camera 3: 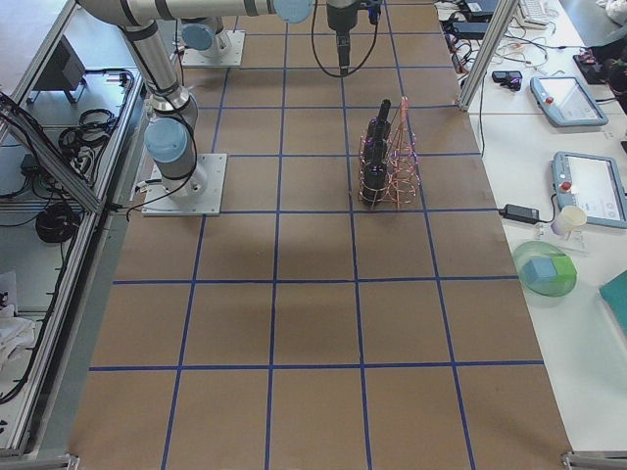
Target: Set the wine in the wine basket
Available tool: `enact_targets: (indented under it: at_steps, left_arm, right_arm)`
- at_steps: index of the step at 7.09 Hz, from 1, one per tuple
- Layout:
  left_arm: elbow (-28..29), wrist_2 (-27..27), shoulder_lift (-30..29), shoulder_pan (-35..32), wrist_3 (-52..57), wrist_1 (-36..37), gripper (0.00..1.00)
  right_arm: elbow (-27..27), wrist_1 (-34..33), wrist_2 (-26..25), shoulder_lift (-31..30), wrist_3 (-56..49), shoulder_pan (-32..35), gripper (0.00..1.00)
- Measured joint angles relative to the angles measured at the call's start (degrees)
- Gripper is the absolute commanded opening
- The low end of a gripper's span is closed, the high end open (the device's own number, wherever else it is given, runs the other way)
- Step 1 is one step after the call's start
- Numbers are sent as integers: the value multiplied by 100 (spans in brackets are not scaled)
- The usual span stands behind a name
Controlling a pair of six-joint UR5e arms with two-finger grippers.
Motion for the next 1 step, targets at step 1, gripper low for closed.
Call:
enact_targets:
  at_steps: [1]
  left_arm:
    - [-12,-3,0,-3,0,6,100]
  right_arm:
    - [1,-6,1,0,0,0,100]
